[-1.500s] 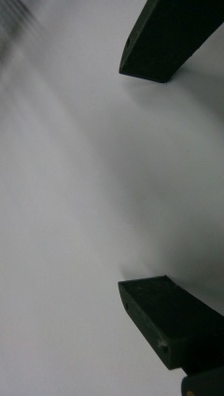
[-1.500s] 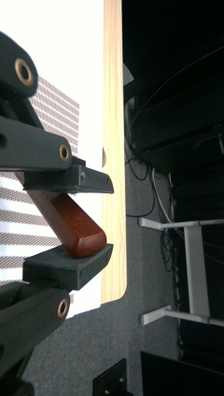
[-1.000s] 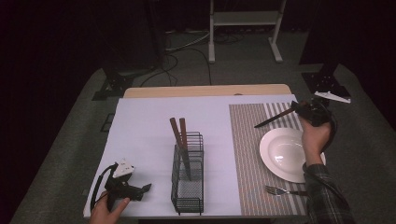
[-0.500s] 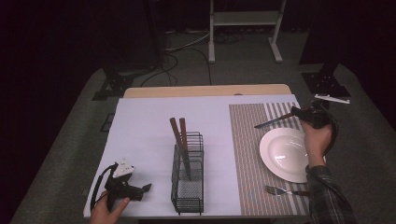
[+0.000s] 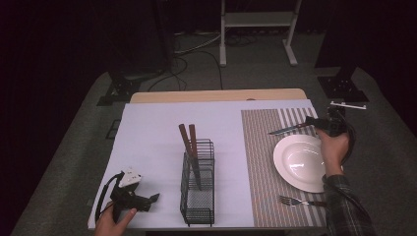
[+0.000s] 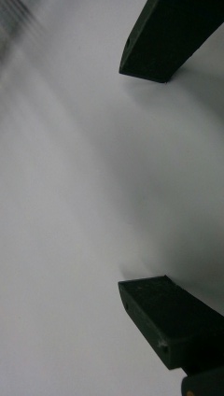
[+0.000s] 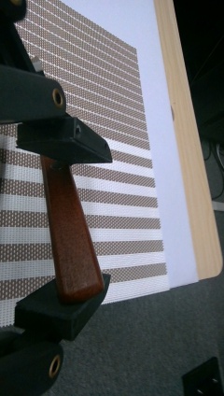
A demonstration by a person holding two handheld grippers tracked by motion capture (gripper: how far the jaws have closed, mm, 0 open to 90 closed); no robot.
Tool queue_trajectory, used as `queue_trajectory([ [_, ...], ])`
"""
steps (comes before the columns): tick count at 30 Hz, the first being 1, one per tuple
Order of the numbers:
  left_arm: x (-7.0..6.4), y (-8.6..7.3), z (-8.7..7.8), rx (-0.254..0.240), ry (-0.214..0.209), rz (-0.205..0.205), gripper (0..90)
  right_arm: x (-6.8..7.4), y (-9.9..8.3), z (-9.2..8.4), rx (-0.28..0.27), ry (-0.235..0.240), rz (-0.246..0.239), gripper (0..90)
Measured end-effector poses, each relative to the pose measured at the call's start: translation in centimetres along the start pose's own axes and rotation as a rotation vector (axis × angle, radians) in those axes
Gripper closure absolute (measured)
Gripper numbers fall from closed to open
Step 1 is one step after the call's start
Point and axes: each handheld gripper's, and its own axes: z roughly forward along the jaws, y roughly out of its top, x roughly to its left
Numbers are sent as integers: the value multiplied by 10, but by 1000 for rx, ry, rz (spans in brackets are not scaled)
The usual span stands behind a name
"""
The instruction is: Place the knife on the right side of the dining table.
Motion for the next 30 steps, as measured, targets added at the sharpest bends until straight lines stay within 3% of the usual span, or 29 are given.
queue_trajectory([
  [7, 0, 0, 0, 0, 0, 0, 0, -6, -2, 7, 45, 1, 47, 312],
  [18, 0, 0, 0, 0, 0, 0, 0, -6, -5, 15, 87, -31, 41, 248],
  [30, 0, 0, 0, -1, 0, -1, 0, 0, -3, 26, 175, -68, 31, 172],
])
